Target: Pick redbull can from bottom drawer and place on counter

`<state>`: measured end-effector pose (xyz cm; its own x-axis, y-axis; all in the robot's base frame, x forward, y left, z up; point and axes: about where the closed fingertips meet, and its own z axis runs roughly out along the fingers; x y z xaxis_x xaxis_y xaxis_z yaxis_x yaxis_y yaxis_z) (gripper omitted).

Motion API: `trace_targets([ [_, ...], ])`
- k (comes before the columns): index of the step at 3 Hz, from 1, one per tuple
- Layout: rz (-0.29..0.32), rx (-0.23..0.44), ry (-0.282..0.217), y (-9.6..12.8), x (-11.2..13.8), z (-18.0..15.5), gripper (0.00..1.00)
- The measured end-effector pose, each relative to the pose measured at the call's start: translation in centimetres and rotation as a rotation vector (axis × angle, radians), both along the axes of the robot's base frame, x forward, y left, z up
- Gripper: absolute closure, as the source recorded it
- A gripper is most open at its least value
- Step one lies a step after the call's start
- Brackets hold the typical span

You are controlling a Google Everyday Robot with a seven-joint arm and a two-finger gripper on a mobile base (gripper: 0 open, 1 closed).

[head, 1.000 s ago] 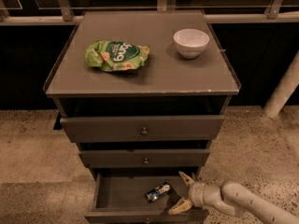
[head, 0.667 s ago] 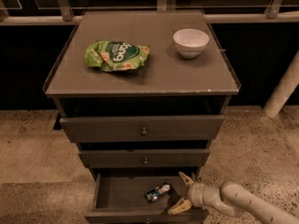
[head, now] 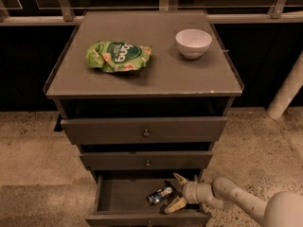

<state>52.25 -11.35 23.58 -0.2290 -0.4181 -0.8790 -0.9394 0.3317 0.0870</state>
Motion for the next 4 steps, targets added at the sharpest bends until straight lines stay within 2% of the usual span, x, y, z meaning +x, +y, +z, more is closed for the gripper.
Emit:
trace_targets([
  [2, -0.019, -0.02, 0.006, -0.1, 0.1, -0.3, 0.0],
  [3, -0.028, -0.084, -0.013, 0.1, 3.8, -1.7, 0.0],
  [4, -0.032, -0.086, -0.009, 0.2, 3.6, -1.9, 0.0],
])
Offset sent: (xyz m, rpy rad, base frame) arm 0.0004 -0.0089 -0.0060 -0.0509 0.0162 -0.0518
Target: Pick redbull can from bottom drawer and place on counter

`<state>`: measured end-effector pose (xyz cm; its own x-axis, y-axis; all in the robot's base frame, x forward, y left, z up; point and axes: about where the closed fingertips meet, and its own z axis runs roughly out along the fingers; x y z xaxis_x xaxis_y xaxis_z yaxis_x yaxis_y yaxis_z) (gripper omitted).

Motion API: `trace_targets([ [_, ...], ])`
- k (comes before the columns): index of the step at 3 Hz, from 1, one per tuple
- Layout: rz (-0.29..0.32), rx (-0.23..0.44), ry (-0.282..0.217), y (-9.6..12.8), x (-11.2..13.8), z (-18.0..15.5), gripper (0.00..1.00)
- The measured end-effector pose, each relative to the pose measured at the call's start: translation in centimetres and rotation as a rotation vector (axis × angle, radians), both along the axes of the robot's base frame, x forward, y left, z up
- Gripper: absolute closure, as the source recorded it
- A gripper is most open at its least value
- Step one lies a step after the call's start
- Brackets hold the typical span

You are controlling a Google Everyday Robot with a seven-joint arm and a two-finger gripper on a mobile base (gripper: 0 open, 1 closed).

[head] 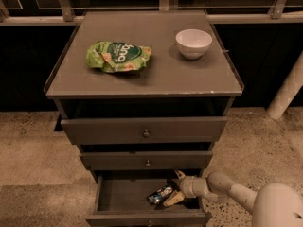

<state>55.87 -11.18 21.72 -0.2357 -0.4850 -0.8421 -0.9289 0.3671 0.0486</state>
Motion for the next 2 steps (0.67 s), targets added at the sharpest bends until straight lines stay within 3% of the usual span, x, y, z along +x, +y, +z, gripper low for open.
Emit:
trace_targets([
  [2, 0.032, -0.041, 0.016, 1.6, 1.1, -2.5, 0.0],
])
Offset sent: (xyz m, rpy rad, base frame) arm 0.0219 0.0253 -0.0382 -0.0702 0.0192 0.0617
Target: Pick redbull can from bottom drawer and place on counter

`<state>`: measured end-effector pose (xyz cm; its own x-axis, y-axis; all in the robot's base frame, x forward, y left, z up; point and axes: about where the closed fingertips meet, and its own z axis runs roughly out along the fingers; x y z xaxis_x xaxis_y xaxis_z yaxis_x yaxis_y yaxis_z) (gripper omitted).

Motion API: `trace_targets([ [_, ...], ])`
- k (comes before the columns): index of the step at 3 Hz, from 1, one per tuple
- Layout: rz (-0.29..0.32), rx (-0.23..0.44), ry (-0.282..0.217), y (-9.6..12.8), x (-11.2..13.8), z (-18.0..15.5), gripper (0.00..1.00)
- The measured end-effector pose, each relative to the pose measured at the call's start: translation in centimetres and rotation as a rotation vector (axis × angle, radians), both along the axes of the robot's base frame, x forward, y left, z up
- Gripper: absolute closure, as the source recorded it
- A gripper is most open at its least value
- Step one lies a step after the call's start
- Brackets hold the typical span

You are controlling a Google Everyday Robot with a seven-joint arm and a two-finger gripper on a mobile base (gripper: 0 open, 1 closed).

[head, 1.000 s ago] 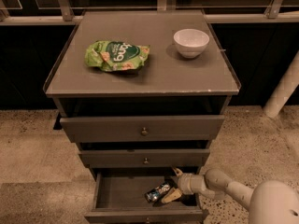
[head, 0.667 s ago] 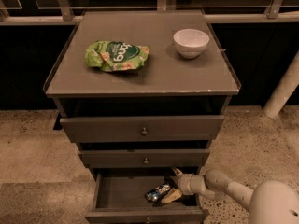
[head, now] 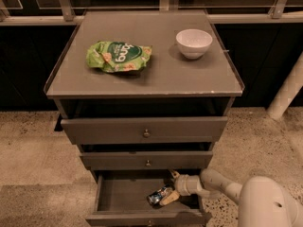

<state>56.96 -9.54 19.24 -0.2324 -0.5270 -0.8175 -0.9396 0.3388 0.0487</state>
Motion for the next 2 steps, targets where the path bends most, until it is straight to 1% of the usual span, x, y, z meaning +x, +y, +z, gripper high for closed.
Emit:
trace_targets([
  [2, 0.026, -0.022, 0.002, 1.33, 1.0, -1.99, 0.0],
])
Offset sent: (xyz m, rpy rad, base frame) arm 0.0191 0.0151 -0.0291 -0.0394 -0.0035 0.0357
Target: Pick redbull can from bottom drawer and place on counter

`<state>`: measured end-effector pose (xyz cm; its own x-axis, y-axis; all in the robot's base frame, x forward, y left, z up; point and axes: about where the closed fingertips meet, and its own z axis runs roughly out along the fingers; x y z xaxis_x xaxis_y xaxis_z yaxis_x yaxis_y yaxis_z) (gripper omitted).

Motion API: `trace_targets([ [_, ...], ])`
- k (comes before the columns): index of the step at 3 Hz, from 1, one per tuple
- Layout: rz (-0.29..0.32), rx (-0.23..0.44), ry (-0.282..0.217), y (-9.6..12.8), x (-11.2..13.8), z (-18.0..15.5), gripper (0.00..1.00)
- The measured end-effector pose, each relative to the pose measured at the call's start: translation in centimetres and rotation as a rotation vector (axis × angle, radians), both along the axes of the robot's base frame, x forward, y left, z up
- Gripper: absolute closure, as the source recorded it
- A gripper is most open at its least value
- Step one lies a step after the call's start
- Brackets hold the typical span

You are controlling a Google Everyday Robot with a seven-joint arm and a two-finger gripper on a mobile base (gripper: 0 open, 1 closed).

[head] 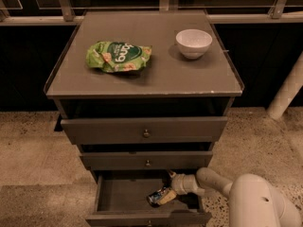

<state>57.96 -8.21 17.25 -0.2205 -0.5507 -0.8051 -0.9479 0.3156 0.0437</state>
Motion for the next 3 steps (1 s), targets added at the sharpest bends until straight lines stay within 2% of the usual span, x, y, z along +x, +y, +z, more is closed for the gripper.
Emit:
trace_targets([
  [3, -0.019, -0.025, 0.005, -0.3, 0.5, -2.1, 0.0],
])
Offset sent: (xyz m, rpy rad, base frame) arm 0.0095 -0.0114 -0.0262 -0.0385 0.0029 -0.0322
